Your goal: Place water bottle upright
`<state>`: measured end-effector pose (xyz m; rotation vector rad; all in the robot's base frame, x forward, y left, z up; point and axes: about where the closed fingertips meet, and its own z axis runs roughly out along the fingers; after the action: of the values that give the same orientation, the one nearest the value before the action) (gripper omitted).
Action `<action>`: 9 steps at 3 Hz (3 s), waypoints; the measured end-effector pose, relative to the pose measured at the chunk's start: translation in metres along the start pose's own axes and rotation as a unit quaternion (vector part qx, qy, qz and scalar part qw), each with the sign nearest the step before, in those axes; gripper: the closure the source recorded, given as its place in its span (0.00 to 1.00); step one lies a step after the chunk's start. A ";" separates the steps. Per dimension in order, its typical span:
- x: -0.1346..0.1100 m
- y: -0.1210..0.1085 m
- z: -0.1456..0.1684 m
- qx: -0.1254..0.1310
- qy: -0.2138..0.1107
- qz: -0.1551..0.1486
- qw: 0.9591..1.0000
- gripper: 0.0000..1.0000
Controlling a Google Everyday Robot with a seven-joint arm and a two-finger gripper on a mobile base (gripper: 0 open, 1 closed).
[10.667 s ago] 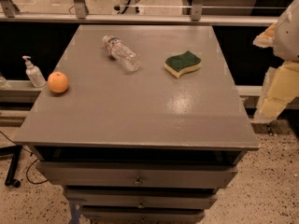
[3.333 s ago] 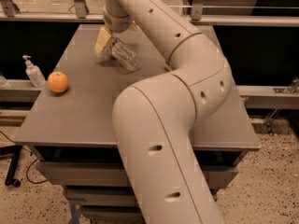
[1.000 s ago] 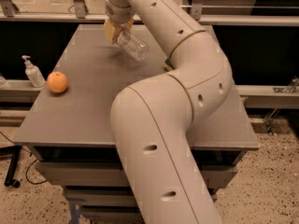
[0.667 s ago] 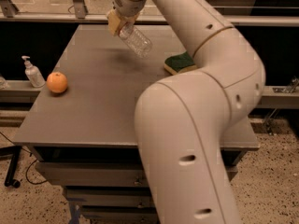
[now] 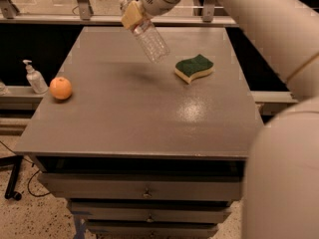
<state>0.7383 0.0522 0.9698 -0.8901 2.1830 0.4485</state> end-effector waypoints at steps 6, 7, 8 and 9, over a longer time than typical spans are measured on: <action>0.061 0.016 -0.097 -0.023 -0.348 -0.013 0.937 1.00; 0.061 0.018 -0.097 -0.030 -0.355 -0.008 0.934 1.00; 0.067 0.017 -0.102 -0.039 -0.369 -0.001 0.929 1.00; 0.082 0.017 -0.111 -0.049 -0.382 0.004 0.923 1.00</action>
Offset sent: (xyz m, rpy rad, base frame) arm -0.0885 -0.0399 0.0117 0.4060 -0.3990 0.0298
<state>0.6306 -0.0343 0.9858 -0.6077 1.4519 0.7651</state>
